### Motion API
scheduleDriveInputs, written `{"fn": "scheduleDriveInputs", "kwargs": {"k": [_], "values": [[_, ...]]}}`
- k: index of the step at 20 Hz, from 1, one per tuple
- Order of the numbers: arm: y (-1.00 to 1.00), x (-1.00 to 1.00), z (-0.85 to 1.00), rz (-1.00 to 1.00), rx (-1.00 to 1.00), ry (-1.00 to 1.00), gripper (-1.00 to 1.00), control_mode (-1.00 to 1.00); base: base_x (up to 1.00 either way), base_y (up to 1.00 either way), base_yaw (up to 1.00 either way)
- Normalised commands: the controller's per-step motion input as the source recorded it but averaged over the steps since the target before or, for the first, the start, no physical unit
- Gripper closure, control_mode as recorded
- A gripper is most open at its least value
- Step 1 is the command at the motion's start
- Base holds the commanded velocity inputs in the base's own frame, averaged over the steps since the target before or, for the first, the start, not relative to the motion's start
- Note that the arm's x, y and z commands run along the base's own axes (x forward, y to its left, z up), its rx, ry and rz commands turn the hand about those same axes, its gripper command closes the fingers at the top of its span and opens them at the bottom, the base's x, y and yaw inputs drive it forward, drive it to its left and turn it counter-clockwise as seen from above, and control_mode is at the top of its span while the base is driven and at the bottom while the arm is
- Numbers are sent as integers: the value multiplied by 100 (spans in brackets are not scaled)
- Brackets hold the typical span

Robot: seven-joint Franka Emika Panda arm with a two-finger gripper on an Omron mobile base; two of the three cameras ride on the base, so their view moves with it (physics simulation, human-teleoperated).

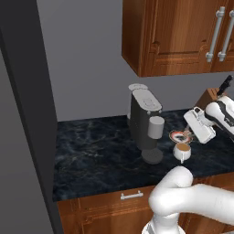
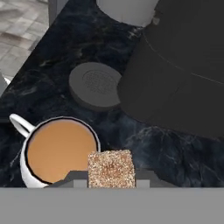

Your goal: Take a sugar cube from the saucer and place it inside the coffee. Then, grab milk from the fridge and place it next to the coffee on the counter to sweeten the coffee.

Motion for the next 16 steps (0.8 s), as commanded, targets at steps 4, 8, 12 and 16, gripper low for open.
{"fn": "scheduleDriveInputs", "kwargs": {"k": [4,8,12,16], "values": [[20,-54,0,0,0,-8,100,-100,0,0,0],[3,-9,0,1,0,-2,100,-100,0,0,0],[0,0,0,1,4,0,100,-100,0,0,0],[0,0,0,3,6,0,100,-100,0,0,0]]}}
